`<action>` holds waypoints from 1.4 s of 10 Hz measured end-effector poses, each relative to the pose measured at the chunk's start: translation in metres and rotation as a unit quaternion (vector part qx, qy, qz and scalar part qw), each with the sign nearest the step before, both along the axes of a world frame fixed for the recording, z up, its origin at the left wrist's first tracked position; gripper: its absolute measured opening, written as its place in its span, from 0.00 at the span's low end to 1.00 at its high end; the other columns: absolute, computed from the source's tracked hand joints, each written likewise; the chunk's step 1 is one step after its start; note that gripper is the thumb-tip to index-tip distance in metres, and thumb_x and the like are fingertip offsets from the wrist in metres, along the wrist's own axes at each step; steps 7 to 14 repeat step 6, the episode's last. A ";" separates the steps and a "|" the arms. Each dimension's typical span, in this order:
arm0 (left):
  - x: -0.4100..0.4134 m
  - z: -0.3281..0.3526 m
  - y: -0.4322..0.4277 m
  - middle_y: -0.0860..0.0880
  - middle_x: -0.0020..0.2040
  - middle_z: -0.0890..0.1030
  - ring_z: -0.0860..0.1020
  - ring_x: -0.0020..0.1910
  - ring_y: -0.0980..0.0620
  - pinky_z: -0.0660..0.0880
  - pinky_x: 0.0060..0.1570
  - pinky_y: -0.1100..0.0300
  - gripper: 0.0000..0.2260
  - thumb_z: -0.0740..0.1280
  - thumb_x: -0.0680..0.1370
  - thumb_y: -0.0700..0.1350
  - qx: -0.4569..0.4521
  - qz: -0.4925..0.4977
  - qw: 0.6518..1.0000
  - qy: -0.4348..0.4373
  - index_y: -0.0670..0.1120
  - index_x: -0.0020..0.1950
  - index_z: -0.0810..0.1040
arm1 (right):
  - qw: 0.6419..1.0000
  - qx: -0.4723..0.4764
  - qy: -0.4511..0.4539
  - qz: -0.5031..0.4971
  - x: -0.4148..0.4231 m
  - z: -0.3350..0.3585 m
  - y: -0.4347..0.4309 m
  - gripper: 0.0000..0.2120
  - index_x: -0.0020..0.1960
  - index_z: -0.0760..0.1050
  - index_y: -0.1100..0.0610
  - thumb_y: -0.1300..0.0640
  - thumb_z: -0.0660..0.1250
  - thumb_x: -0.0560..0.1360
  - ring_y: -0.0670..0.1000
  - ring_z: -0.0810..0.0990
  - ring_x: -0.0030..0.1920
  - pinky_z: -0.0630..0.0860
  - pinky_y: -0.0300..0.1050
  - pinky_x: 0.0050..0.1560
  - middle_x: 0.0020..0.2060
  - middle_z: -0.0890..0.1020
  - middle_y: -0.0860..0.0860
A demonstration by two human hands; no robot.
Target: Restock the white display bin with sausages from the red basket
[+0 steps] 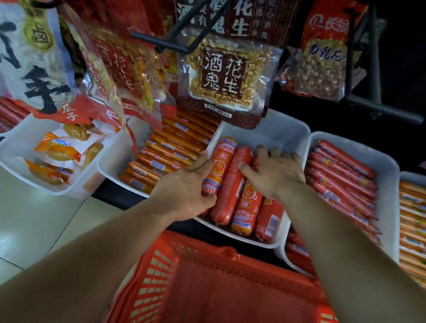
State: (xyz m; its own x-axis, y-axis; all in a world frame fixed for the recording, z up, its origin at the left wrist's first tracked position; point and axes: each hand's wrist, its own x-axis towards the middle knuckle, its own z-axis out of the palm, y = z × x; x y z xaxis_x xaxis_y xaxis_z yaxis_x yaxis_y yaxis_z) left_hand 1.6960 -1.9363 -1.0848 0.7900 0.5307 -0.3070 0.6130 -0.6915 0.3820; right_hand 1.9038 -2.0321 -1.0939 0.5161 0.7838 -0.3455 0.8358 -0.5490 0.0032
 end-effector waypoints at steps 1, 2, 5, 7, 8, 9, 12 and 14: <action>0.001 0.000 -0.001 0.59 0.82 0.44 0.68 0.74 0.51 0.72 0.67 0.50 0.37 0.62 0.78 0.60 0.005 -0.004 1.000 0.007 0.54 0.82 0.50 | 1.000 -0.012 -0.002 -0.010 0.000 0.002 0.005 0.41 0.70 0.66 0.51 0.24 0.42 0.72 0.59 0.74 0.66 0.62 0.58 0.67 0.64 0.78 0.56; 0.000 -0.001 0.000 0.58 0.82 0.43 0.69 0.73 0.51 0.72 0.67 0.51 0.36 0.62 0.78 0.58 0.003 -0.010 1.000 0.014 0.53 0.82 0.49 | 0.999 -0.034 0.000 -0.001 0.006 0.006 0.010 0.44 0.70 0.67 0.50 0.22 0.40 0.70 0.58 0.76 0.65 0.63 0.57 0.65 0.63 0.79 0.54; 0.009 0.031 -0.007 0.51 0.81 0.58 0.65 0.76 0.47 0.69 0.70 0.45 0.35 0.59 0.77 0.63 0.000 0.001 0.999 0.045 0.55 0.81 0.53 | 0.997 0.065 0.030 -0.036 -0.012 0.036 -0.042 0.35 0.78 0.57 0.53 0.34 0.53 0.78 0.60 0.63 0.74 0.59 0.61 0.72 0.75 0.65 0.56; 0.001 0.056 -0.023 0.48 0.77 0.66 0.68 0.73 0.45 0.71 0.67 0.45 0.32 0.59 0.77 0.62 0.019 -0.025 0.998 0.061 0.52 0.79 0.59 | 0.998 0.048 0.017 -0.048 -0.023 0.064 -0.072 0.33 0.77 0.59 0.52 0.36 0.53 0.78 0.61 0.65 0.72 0.62 0.60 0.70 0.74 0.67 0.57; 0.001 0.056 -0.023 0.48 0.77 0.66 0.68 0.73 0.45 0.71 0.67 0.45 0.32 0.59 0.77 0.62 0.019 -0.025 0.998 0.061 0.52 0.79 0.59 | 0.998 0.048 0.017 -0.048 -0.023 0.064 -0.072 0.33 0.77 0.59 0.52 0.36 0.53 0.78 0.61 0.65 0.72 0.62 0.60 0.70 0.74 0.67 0.57; 0.001 0.056 -0.023 0.48 0.77 0.66 0.68 0.73 0.45 0.71 0.67 0.45 0.32 0.59 0.77 0.62 0.019 -0.025 0.998 0.061 0.52 0.79 0.59 | 0.998 0.048 0.017 -0.048 -0.023 0.064 -0.072 0.33 0.77 0.59 0.52 0.36 0.53 0.78 0.61 0.65 0.72 0.62 0.60 0.70 0.74 0.67 0.57; 0.001 0.056 -0.023 0.48 0.77 0.66 0.68 0.73 0.45 0.71 0.67 0.45 0.32 0.59 0.77 0.62 0.019 -0.025 0.998 0.061 0.52 0.79 0.59 | 0.998 0.048 0.017 -0.048 -0.023 0.064 -0.072 0.33 0.77 0.59 0.52 0.36 0.53 0.78 0.61 0.65 0.72 0.62 0.60 0.70 0.74 0.67 0.57; 0.001 0.056 -0.023 0.48 0.77 0.66 0.68 0.73 0.45 0.71 0.67 0.45 0.32 0.59 0.77 0.62 0.019 -0.025 0.998 0.061 0.52 0.79 0.59 | 0.998 0.048 0.017 -0.048 -0.023 0.064 -0.072 0.33 0.77 0.59 0.52 0.36 0.53 0.78 0.61 0.65 0.72 0.62 0.60 0.70 0.74 0.67 0.57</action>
